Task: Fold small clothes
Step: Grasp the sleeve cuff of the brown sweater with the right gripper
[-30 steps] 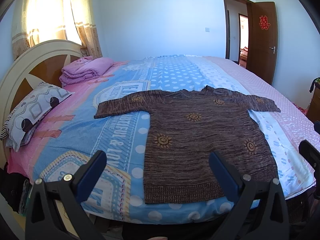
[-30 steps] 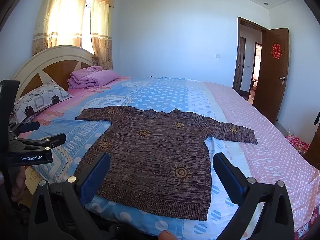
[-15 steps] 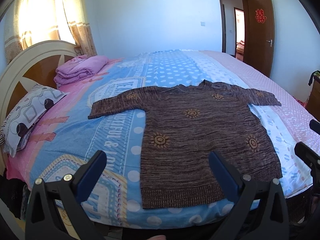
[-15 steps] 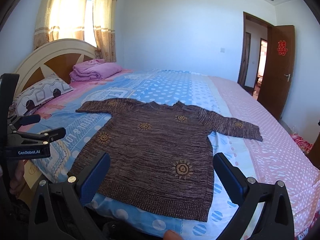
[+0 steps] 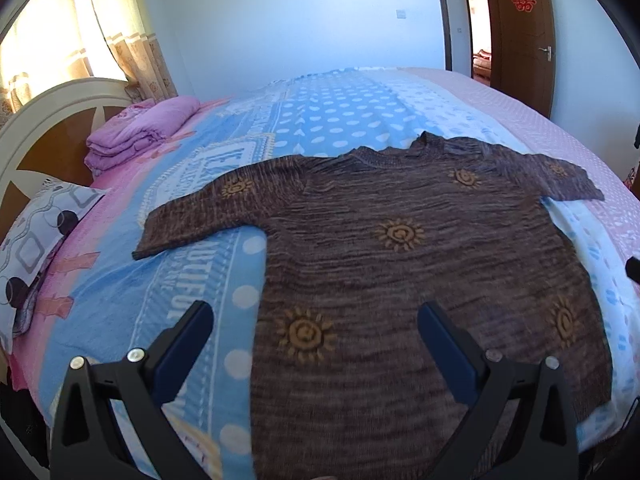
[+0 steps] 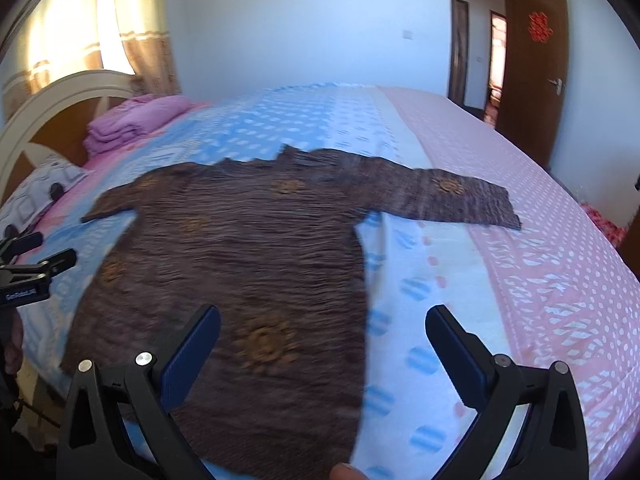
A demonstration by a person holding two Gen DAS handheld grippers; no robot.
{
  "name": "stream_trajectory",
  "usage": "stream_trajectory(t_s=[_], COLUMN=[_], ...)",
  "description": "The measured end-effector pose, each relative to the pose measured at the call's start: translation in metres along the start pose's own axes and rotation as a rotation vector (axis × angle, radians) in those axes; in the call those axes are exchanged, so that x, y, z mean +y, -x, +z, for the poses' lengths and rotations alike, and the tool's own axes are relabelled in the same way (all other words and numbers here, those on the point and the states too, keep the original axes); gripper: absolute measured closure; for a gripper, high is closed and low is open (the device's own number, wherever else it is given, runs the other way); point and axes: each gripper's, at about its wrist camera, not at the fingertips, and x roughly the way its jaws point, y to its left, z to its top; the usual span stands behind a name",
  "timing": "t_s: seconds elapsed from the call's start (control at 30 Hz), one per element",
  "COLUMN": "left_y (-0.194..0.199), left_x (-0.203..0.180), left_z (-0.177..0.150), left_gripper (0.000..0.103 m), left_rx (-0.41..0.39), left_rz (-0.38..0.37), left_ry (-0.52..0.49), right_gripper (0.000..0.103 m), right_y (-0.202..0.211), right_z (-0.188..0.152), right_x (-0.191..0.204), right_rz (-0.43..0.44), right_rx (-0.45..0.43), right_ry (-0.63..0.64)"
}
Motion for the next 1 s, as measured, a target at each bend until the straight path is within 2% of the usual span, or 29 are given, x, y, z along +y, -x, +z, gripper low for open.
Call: stream_trajectory(t_s=[0.2,0.5,0.77,0.8,0.87,0.93,1.0], left_y=[-0.040,-0.090,-0.127,-0.130,-0.135,-0.138,-0.140], left_x=[-0.007,-0.017,-0.025,-0.026,-0.028,-0.029,-0.030], left_z=[0.019,0.037,0.052,0.052,0.053,0.053,0.052], left_gripper=[0.000,0.000,0.000,0.000,0.000,0.000,0.000], left_rx=[0.019,0.053,0.098,0.107,0.116,0.123,0.127], left_rz=[0.022,0.054,0.047,0.039,0.028,0.023,0.024], left_ry=[0.015,0.017,0.033,0.034,0.037,0.042,0.040], right_gripper=[0.001,0.002,0.011,0.013,0.025,0.029,0.039], right_y=[-0.043,-0.087,-0.116,-0.120,-0.131,-0.140,-0.149], right_z=[0.025,0.059,0.085,0.087,0.090,0.092,0.094], right_x=[-0.046,-0.104,-0.179,-0.189,-0.207,-0.221,-0.231], right_rz=[-0.091,-0.140,-0.236,-0.241,-0.236,-0.250,-0.241], right_rx=[0.056,0.097,0.108,0.110,0.123,0.133,0.137], right_ry=[-0.063,-0.147,-0.276,-0.301,-0.347,-0.385,-0.409])
